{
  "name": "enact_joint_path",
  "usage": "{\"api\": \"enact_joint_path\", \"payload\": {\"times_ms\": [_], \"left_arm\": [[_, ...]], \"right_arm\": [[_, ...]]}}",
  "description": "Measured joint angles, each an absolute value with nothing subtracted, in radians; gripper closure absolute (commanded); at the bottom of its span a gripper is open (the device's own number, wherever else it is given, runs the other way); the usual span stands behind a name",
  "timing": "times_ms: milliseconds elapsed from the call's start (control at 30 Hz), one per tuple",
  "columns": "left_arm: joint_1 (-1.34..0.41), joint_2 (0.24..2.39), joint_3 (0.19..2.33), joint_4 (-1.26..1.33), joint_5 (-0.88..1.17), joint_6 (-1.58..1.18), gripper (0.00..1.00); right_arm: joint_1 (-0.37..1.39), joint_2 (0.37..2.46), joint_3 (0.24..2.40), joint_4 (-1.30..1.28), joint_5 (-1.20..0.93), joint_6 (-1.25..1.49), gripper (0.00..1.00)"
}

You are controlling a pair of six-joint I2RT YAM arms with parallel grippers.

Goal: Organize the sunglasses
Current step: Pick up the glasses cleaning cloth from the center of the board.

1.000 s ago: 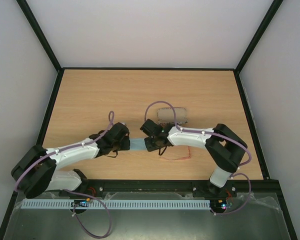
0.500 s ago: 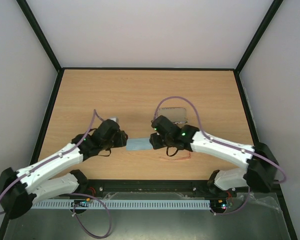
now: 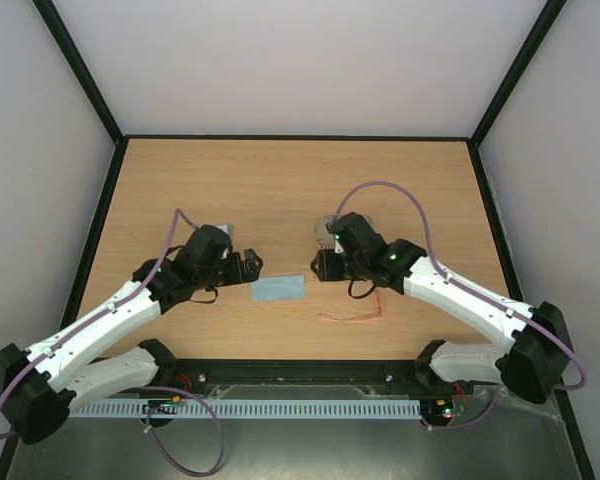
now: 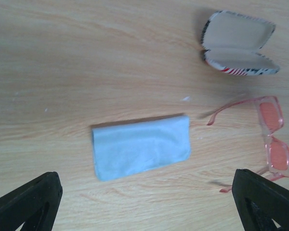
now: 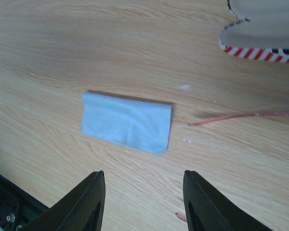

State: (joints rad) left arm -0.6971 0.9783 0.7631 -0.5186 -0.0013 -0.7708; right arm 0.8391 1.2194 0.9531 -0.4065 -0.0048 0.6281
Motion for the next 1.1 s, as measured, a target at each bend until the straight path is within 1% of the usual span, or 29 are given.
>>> {"api": "enact_joint_path", "payload": {"times_ms": [167,267,433,533,667,833,933,1100], "left_arm": [[-0.624,0.981,0.738,-0.548,0.056,-0.762,0.01],[-0.567,0.999,0.739,-0.549,0.094,-0.743,0.0],[-0.473,1.095,0.785,-0.575,0.175,-0.733,0.01],[-0.439,1.172,0.839,-0.605,0.222,-0.749,0.01],[-0.421,1.238,0.897,-0.651,0.298,-0.793,0.01],[-0.418,1.324,0.966,-0.691,0.38,-0.817,0.01],[-0.415,1.384,0.988,-0.688,0.41,-0.806,0.01],[-0.414,1.428,0.973,-0.651,0.412,-0.768,0.01]], "right_arm": [[0.76,1.244,0.934,-0.403,-0.087,0.628,0.53],[0.716,1.263,0.954,-0.405,-0.126,0.621,0.55],[0.632,1.327,1.002,-0.403,-0.213,0.619,0.58],[0.628,1.389,1.056,-0.435,-0.265,0.622,0.6],[0.629,1.457,1.137,-0.529,-0.311,0.626,0.59],[0.631,1.462,1.202,-0.609,-0.337,0.626,0.59],[0.635,1.463,1.195,-0.618,-0.349,0.624,0.59],[0.638,1.464,1.116,-0.59,-0.367,0.615,0.59]]}}
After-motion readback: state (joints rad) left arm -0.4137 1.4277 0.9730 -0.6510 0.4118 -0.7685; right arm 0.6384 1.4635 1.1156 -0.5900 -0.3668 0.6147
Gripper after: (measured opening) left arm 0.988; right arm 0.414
